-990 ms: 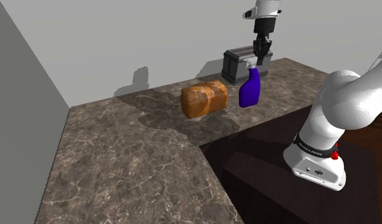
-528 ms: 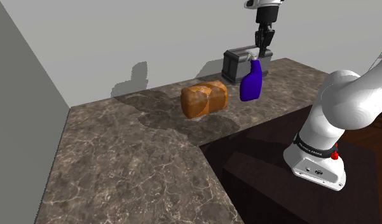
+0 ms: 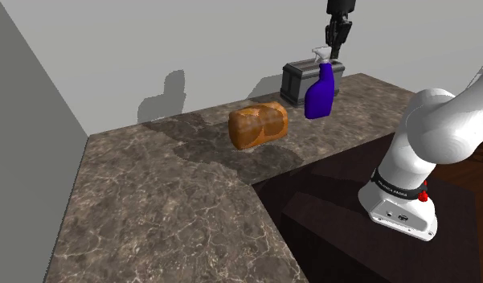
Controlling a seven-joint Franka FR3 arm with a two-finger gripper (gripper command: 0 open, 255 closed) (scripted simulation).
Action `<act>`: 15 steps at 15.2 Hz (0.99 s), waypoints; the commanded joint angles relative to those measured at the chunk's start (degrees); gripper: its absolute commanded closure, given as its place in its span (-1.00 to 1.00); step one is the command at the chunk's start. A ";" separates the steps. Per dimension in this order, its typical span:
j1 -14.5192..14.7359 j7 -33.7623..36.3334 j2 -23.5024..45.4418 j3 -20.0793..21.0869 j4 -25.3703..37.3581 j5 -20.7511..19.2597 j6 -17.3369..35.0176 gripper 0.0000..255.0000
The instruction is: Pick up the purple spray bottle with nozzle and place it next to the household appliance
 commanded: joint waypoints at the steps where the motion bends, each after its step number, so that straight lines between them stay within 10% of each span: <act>1: 0.19 0.14 0.44 0.18 2.00 0.27 -1.57 1.00; 15: 1.35 0.65 4.33 0.68 15.90 1.82 -11.63 1.00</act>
